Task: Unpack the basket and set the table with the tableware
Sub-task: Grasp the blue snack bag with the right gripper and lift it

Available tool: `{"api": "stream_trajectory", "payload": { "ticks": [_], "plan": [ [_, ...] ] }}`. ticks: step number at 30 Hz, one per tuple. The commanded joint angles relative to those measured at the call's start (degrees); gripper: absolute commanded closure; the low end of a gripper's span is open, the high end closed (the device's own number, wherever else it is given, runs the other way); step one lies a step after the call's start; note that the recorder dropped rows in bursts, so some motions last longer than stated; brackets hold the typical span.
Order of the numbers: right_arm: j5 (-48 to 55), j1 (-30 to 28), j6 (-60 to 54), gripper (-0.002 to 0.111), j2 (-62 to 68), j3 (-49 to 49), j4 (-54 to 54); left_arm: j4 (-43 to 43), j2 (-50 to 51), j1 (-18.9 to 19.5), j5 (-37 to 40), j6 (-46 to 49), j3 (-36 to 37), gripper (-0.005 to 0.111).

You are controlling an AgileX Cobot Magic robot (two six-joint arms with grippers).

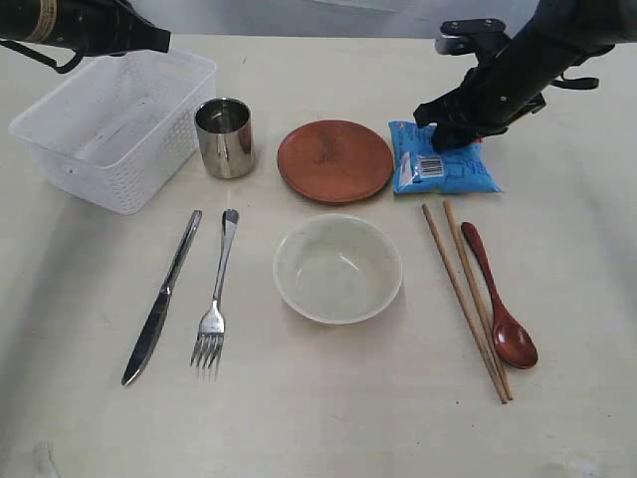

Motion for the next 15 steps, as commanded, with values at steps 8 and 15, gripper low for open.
{"api": "stream_trajectory", "payload": {
  "ticks": [8,15],
  "plan": [
    [3.2,-1.0,0.6,0.095,-4.3,0.3,-2.8,0.0,-0.6,-0.2,-0.2,-0.7,-0.3,0.106],
    [8.5,-1.7,4.8,0.038,-5.2,0.3,-2.8,0.0,-0.6,-0.2,-1.4,-0.7,-0.3,0.106]
  ]
}}
